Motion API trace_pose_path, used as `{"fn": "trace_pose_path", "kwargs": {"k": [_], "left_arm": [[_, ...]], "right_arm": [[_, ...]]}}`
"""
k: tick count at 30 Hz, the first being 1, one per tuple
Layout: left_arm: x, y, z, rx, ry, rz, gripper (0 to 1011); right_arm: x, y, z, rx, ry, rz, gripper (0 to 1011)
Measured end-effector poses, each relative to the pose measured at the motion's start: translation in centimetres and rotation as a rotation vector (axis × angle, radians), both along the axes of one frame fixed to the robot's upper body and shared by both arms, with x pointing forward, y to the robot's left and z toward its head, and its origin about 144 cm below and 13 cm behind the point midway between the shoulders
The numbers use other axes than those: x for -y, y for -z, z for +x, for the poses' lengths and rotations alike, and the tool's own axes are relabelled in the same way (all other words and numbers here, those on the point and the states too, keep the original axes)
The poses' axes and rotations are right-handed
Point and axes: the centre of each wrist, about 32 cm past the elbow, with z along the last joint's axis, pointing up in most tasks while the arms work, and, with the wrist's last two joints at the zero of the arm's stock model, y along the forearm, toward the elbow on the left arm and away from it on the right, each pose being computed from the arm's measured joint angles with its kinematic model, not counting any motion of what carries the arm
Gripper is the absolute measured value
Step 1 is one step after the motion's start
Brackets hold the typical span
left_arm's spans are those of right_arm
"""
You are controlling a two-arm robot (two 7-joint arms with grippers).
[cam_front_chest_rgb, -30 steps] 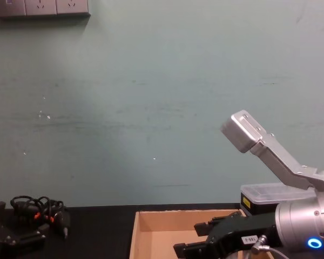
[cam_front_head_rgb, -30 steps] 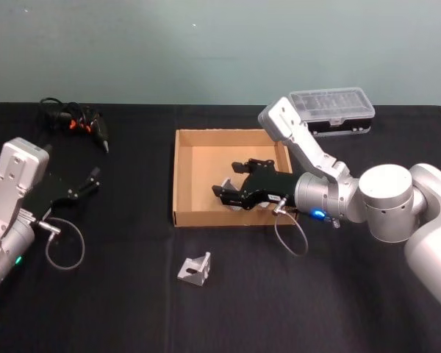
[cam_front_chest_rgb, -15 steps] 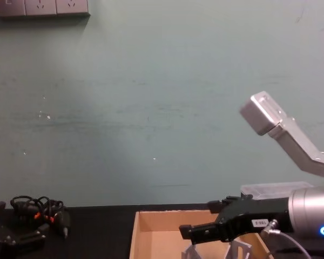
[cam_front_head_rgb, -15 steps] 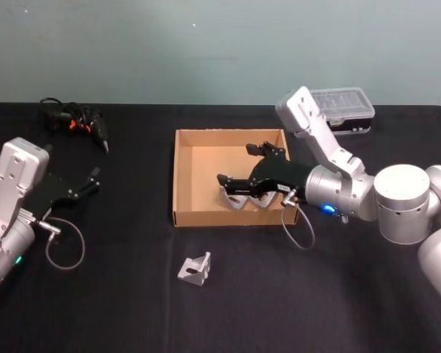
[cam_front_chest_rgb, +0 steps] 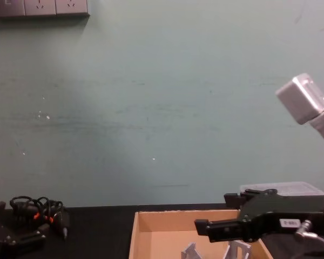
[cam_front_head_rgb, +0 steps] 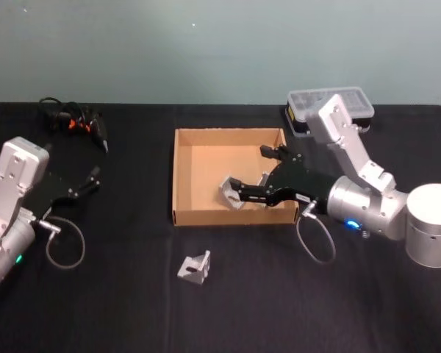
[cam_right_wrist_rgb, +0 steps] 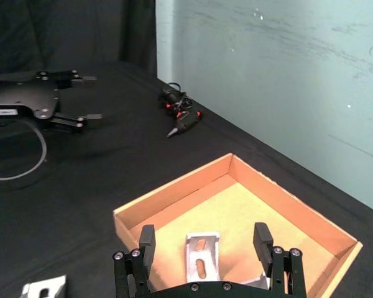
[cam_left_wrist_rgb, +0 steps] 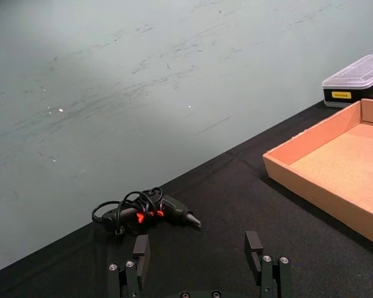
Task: Use one hand to pick up the angle iron from the table and place it into the box.
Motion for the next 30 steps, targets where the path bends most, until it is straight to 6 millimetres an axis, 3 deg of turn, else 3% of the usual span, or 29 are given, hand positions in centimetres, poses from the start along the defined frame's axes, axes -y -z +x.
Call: {"fn": "trace_pose_path", "kwargs": {"k": [18,30], "left_arm": [[0.0,0.0,0.0,0.000,0.000,0.000,1000],[0.0,0.0,0.0,0.000,0.000,0.000,1000]], "right_arm": [[1.3,0.9,-5.0,-0.009,-0.112,0.005,1004],[1.4,1.7,-6.0,-0.069,-0.197,-0.009,1004]]}}
